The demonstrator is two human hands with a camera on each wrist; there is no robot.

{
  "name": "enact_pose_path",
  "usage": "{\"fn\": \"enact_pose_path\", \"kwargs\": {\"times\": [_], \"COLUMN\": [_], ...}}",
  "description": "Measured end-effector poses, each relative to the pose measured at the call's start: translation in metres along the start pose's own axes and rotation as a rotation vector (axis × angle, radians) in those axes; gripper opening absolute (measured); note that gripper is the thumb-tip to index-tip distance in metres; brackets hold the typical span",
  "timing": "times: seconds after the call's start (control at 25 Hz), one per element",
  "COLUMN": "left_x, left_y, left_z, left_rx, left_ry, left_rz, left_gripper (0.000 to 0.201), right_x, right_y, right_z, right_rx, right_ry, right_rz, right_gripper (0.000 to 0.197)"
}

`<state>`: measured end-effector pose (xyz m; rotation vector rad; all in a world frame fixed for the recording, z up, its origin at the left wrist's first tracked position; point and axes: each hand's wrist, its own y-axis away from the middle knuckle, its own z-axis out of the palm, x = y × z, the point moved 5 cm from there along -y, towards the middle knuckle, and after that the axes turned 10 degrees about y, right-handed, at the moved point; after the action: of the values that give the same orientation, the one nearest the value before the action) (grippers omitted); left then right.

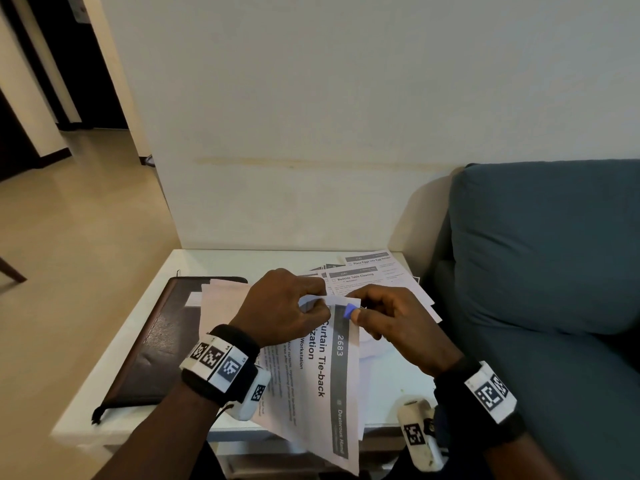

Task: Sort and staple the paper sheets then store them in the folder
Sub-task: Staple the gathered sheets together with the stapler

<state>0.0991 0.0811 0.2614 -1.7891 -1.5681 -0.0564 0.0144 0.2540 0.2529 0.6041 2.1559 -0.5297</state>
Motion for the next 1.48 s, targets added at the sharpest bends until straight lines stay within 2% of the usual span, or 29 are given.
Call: {"fn": "enact_pose_path", "kwargs": {"times": [0.16,0.36,0.72,0.84,1.08,1.2,1.32,1.48], "left_x": [0.001,0.003,0.005,0.0,-0.002,-0.006,-0.007,-0.005], "left_y": [-0.001,-0.001,-0.001,-0.001,0.002,0.001,0.0,0.003], "left_z": [0.0,0.002,0.0,0.003,0.007,0.008,0.007,0.001], "left_rx": [-0.012,-0.016,0.026,-0.02,-0.036,-0.037,-0.048,0.028], "left_ry": [-0.035,-0.04,-0.045,-0.058,-0.063,-0.069,-0.06,-0.019], "left_rz": [0.006,0.002,0.011,-0.031,-0.051,-0.056,-0.064,-0.001], "left_gripper": [0.044,0.046,0.039,0.036,0.02,0.027,0.022,0.027], "right_x": [0.0,-0.001,0.001,0.003,0.005,0.007,0.007,0.01], "right_y": [-0.005,-0.008,-0.007,-0.007,-0.005,-0.007,-0.009,-0.01], "right_z": [-0.004,-0.005,-0.004,-0.002,0.001,0.001,0.001,-0.001], "right_rx": [-0.015,-0.005,0.032,0.015,-0.002,-0.032,-0.056,-0.043], "right_ry": [0.099,0.208,0.225,0.22,0.27,0.266,0.161,0.022], "right_rz": [0.011,-0.043,-0.069,-0.068,-0.091,-0.073,-0.023,-0.004], "right_gripper": [0.005,0.005,0.009,0.01,0.02,0.024,0.02,0.047]}}
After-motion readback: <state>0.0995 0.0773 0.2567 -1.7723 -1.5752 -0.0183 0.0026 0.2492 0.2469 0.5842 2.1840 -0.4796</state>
